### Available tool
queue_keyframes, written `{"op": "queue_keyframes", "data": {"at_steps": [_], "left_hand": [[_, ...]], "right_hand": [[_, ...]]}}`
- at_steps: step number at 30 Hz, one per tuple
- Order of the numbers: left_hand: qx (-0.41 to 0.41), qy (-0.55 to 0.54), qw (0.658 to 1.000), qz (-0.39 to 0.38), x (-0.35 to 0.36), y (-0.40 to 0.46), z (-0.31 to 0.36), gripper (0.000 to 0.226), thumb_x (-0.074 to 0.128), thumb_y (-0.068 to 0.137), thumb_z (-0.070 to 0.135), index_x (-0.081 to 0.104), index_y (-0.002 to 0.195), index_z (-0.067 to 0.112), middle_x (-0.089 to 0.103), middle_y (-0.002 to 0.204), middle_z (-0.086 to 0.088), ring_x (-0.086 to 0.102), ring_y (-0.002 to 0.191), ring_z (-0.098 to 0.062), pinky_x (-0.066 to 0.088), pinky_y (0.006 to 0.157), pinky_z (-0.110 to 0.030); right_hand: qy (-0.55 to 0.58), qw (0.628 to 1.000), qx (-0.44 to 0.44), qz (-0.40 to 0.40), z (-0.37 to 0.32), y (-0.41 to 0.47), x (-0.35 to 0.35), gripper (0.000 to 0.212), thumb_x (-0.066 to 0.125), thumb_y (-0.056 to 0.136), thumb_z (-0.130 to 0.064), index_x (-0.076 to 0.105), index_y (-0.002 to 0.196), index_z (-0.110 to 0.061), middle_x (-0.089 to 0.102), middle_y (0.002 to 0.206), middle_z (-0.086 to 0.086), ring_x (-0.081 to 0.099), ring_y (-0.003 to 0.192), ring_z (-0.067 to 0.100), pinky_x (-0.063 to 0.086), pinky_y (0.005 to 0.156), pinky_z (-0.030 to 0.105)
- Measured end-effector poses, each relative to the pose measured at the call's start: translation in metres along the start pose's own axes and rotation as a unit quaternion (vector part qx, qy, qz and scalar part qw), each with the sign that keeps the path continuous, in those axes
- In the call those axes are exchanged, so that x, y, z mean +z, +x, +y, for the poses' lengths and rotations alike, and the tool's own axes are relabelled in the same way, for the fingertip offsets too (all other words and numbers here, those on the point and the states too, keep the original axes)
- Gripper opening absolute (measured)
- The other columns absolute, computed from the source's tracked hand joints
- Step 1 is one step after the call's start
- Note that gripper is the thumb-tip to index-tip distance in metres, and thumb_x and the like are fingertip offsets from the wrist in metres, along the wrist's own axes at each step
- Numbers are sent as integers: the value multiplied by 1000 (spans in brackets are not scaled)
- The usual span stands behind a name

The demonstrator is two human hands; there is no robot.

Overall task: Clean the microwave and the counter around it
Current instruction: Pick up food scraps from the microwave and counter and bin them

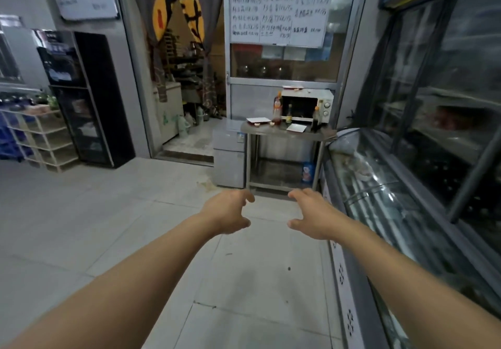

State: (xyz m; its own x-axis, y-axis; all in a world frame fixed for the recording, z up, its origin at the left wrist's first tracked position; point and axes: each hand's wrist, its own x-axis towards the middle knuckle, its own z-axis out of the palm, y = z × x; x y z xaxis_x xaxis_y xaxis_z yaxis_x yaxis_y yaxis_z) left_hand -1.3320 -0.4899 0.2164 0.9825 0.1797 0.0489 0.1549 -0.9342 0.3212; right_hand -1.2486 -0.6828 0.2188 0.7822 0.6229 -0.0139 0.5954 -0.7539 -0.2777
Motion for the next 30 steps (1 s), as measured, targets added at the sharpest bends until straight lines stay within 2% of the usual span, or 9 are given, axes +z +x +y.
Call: {"op": "queue_keyframes", "data": {"at_steps": [6, 8, 12, 20, 24, 30], "left_hand": [[37, 4, 999, -5, -22, 109, -44, 53, 70, 81, 27, 48, 129, 26, 57, 127, 1, 61, 102, -18, 52, 83, -31], [50, 4, 999, 0, -23, 145, -53, 53, 70, 81, 28, 48, 129, 27, 58, 127, 2, 60, 105, -18, 49, 81, -29], [63, 2, 998, 3, -24, 223, -63, 53, 71, 80, 29, 48, 127, 28, 59, 123, 2, 57, 108, -19, 51, 89, -38], [40, -8, 999, 3, -25, 398, -79, 52, 70, 81, 25, 47, 127, 29, 57, 123, 3, 56, 106, -17, 51, 89, -38], [29, -18, 999, 4, -32, 475, -90, 51, 71, 80, 25, 49, 127, 28, 58, 123, 1, 56, 108, -18, 50, 91, -41], [25, -27, 999, -12, -29, 589, -119, 51, 72, 80, 26, 49, 126, 27, 57, 124, 2, 56, 108, -16, 50, 91, -37]], "right_hand": [[2, 999, 34, 20, 3, 98, -13, 71, 63, 86, -37, 26, 144, -21, 28, 148, 4, 30, 136, 23, 35, 108, 39], [3, 999, 40, 28, 10, 132, -19, 68, 62, 86, -36, 28, 143, -20, 30, 145, 5, 32, 133, 24, 36, 106, 38], [4, 998, 42, 37, 32, 202, -26, 66, 63, 86, -34, 30, 141, -20, 32, 143, 6, 34, 131, 26, 38, 105, 39], [18, 998, 35, 44, 99, 373, -59, 68, 64, 86, -35, 28, 143, -22, 34, 141, 6, 39, 128, 26, 38, 106, 46], [20, 998, 40, 38, 126, 452, -72, 67, 63, 86, -35, 28, 142, -23, 33, 143, 4, 33, 133, 25, 37, 106, 48], [25, 998, 45, 42, 161, 562, -80, 66, 63, 86, -35, 29, 142, -24, 32, 144, 3, 33, 134, 23, 37, 107, 41]]}}
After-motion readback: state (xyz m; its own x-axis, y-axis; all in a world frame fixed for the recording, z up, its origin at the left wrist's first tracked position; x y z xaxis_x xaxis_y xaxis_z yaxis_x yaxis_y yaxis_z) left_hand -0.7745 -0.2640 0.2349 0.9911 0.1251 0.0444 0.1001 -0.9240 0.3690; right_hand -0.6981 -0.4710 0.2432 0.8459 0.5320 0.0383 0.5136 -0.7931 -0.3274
